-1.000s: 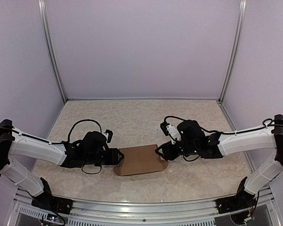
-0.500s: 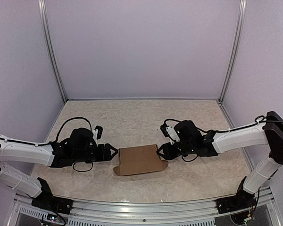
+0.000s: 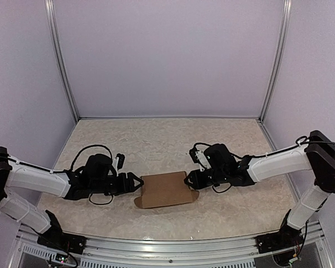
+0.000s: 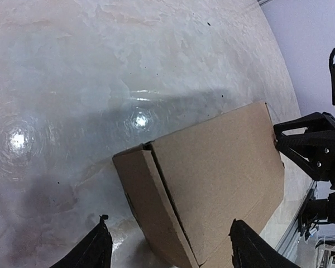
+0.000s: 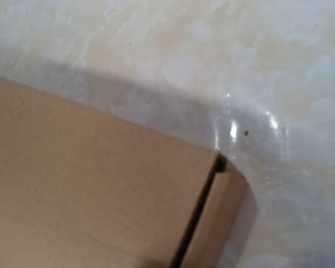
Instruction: Fold the paper box
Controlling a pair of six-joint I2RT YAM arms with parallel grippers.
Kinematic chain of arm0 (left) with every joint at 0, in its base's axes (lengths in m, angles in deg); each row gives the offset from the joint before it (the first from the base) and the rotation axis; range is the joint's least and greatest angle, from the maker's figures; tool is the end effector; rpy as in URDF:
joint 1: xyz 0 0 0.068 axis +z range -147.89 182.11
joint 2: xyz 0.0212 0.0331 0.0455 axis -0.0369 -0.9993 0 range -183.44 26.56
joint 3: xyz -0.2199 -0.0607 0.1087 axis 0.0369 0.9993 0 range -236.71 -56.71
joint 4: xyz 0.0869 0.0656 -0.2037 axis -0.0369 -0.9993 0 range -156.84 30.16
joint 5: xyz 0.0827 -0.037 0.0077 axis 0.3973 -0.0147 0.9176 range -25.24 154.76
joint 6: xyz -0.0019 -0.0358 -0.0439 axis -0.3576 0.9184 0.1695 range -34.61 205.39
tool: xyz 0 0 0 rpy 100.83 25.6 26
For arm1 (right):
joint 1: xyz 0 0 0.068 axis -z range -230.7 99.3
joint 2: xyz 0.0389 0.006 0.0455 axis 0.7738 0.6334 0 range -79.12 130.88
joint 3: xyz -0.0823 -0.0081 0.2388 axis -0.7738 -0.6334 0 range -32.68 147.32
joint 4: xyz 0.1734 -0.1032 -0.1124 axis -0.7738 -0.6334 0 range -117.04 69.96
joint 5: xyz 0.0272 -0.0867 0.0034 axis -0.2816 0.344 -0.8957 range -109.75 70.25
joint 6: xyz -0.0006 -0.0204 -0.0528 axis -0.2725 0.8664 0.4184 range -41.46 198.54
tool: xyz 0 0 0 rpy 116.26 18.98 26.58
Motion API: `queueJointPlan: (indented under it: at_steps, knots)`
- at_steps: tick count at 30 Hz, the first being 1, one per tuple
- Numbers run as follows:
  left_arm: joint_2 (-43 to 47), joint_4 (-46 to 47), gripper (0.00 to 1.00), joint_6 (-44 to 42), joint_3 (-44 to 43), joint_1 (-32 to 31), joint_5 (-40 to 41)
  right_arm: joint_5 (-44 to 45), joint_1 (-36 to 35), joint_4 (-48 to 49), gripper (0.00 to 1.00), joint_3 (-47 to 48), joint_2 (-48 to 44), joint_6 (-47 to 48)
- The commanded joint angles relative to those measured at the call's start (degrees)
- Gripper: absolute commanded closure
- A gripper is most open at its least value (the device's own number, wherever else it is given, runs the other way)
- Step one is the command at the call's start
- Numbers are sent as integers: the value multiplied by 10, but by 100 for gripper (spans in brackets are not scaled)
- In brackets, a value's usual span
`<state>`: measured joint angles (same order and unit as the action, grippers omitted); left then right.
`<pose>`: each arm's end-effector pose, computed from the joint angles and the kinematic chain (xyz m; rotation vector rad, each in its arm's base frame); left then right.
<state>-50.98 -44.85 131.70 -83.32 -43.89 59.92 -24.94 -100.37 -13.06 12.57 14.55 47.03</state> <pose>0.1640 -0.1748 0.1573 0.0451 2.3774 -0.9444 0.1955 0.2359 0.1623 -0.4336 2.3969 0.7987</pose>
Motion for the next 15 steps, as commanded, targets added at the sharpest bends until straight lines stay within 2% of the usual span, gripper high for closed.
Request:
queueJointPlan:
  at_steps: [1, 11, 15]
  knots:
    - [-37, 44, 29, 18, 3, 3, -36, 6, 10, 15, 73, -2, 8, -19]
    - [-85, 85, 26, 45, 6, 3, -50, 3, 12, 6, 76, -3, 7, -14]
    - [-91, 89, 21, 54, 5, 3, -48, 1, 13, 6, 77, -8, 11, -15]
